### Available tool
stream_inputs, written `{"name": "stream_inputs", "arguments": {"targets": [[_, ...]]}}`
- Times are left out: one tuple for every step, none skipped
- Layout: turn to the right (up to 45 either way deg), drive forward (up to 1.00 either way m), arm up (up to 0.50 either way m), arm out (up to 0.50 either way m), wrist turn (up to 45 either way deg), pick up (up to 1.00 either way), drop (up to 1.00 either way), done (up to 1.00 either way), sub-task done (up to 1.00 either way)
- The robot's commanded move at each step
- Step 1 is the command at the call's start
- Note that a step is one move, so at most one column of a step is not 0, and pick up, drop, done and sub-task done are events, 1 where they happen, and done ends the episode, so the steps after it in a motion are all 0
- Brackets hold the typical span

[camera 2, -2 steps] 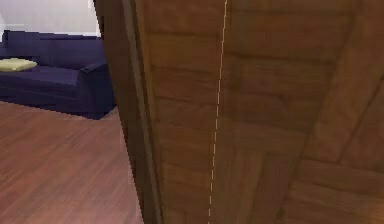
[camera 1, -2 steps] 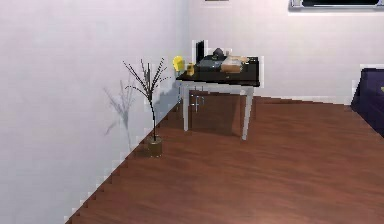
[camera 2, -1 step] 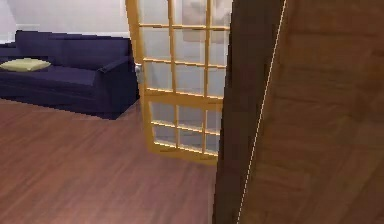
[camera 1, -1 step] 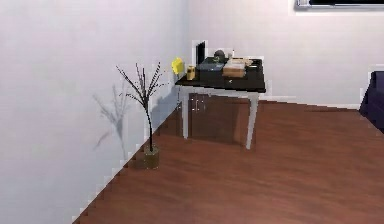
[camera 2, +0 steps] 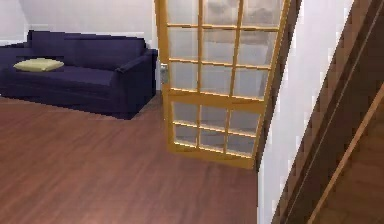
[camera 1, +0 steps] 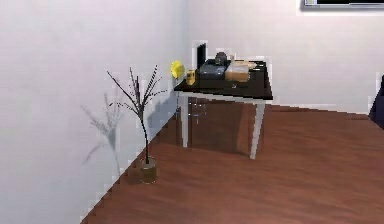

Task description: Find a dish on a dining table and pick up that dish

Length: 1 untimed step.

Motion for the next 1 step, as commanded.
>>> {"name": "stream_inputs", "arguments": {"targets": [[15.0, 0.00, 0.00, 0.00, 0.0, 0.00, 0.00, 0.00, 0.00]]}}
